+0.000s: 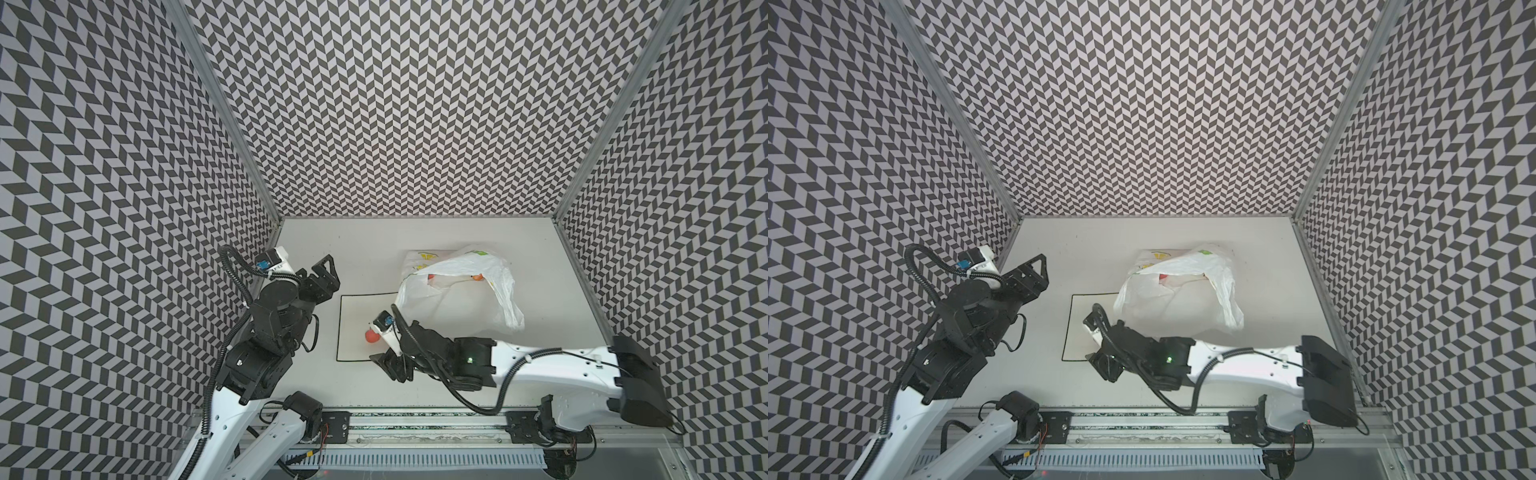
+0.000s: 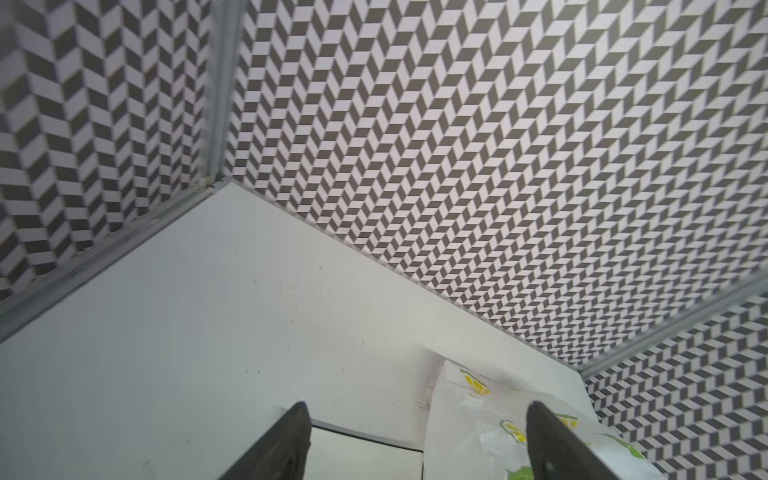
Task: Take the fake fruits out of the plastic bag
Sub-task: 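Grasp the bag edge with the left gripper while the right reaches into the bag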
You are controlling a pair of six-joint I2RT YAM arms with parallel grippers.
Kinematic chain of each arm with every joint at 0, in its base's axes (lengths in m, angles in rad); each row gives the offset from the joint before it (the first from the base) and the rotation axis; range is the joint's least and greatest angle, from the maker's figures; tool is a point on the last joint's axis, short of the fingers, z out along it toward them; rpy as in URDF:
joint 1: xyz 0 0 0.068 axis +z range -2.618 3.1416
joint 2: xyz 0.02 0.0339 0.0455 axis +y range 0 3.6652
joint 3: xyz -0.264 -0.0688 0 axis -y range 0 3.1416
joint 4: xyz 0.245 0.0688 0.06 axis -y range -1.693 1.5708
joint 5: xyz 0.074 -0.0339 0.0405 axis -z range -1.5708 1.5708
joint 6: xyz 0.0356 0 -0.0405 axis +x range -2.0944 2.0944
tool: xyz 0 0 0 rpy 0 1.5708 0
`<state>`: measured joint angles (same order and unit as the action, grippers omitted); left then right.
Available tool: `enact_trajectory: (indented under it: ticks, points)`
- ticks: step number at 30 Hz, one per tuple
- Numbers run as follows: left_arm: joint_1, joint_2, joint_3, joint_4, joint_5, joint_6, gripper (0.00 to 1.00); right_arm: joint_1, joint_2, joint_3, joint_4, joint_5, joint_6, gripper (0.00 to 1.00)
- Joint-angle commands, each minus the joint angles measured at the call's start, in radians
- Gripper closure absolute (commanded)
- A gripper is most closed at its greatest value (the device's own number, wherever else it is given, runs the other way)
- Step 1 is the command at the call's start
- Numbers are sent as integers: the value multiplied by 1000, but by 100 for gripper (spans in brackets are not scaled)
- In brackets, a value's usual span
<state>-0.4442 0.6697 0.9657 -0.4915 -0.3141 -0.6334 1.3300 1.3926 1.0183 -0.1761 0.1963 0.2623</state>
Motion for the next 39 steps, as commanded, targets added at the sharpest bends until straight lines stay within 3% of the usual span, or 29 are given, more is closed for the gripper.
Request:
enact_trajectory:
  ticks: [1, 4, 6, 9, 15, 22, 28, 33, 39]
  points:
    - [6, 14, -25, 111, 204, 87, 18, -3, -131, -106, 74, 107, 78, 44]
    - [5, 52, -36, 132, 354, 111, 18, -10, -242, -205, 54, 263, 216, 53]
    - [-4, 85, -51, 142, 443, 110, 18, -39, -280, -238, 2, 283, 308, 58]
    - [-58, 132, -69, 147, 491, 100, 17, -102, -291, -263, -89, 268, 445, 63]
    - [-276, 237, -105, 135, 378, 92, 11, -250, -277, -277, -111, 167, 626, 68]
    - [-350, 360, -120, 124, 283, 29, 15, -315, -185, -292, 53, 66, 666, 69]
    - [-352, 431, -130, 162, 267, 46, 32, -363, -98, -317, 184, -71, 635, 70]
    - [-353, 457, -127, 210, 272, 62, 62, -437, -27, -311, 249, -210, 655, 72]
    - [-355, 467, -110, 233, 272, 84, 89, -536, 72, -279, 285, -356, 732, 74]
